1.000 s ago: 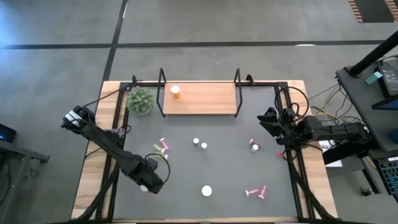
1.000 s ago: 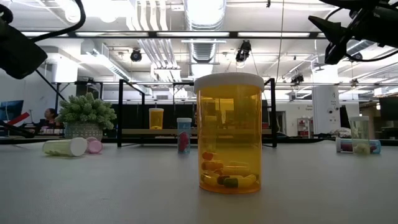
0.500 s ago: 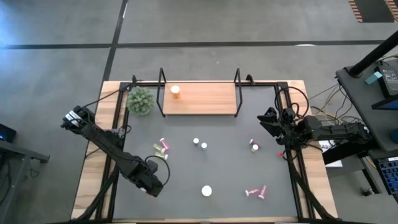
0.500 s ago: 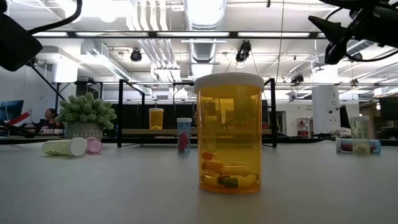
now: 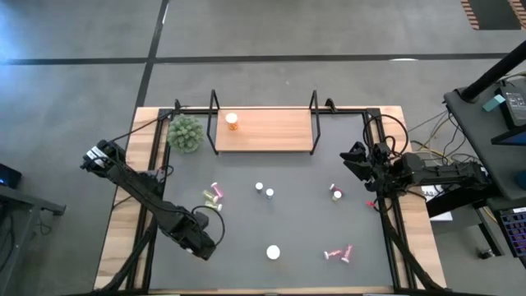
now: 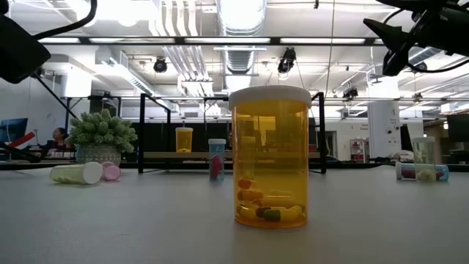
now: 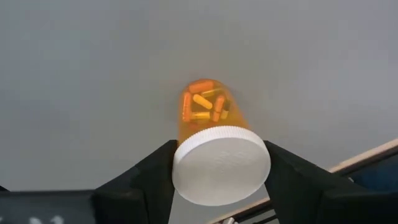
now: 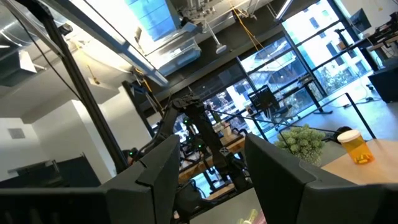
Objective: Pick and place medicine bottles onto shelf by color
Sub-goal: Put the left orange pill bottle on the shelf aligned with the other orange pill bottle
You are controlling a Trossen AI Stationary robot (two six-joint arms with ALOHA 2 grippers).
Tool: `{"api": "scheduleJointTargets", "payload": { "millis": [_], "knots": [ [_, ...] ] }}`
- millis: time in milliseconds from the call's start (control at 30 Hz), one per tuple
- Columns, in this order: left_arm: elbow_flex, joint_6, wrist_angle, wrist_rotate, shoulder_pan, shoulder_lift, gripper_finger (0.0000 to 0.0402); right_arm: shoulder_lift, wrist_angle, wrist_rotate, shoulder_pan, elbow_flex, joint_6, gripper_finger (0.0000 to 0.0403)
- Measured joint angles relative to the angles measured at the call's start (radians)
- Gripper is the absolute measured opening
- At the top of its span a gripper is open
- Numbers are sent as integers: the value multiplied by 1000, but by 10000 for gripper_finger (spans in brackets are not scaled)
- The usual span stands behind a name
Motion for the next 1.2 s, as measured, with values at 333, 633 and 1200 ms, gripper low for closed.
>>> {"api": "scheduleJointTargets", "payload": {
  "millis": [333,633,1200],
  "knots": [
    [84,75,3,-4,85,0,196,0,0,0,0,0,0,171],
    [183,340,9,-40,320,0,197,0,0,0,0,0,0,171],
    [576,922,-271,-89,644,199,196,0,0,0,0,0,0,171]
  ]
}}
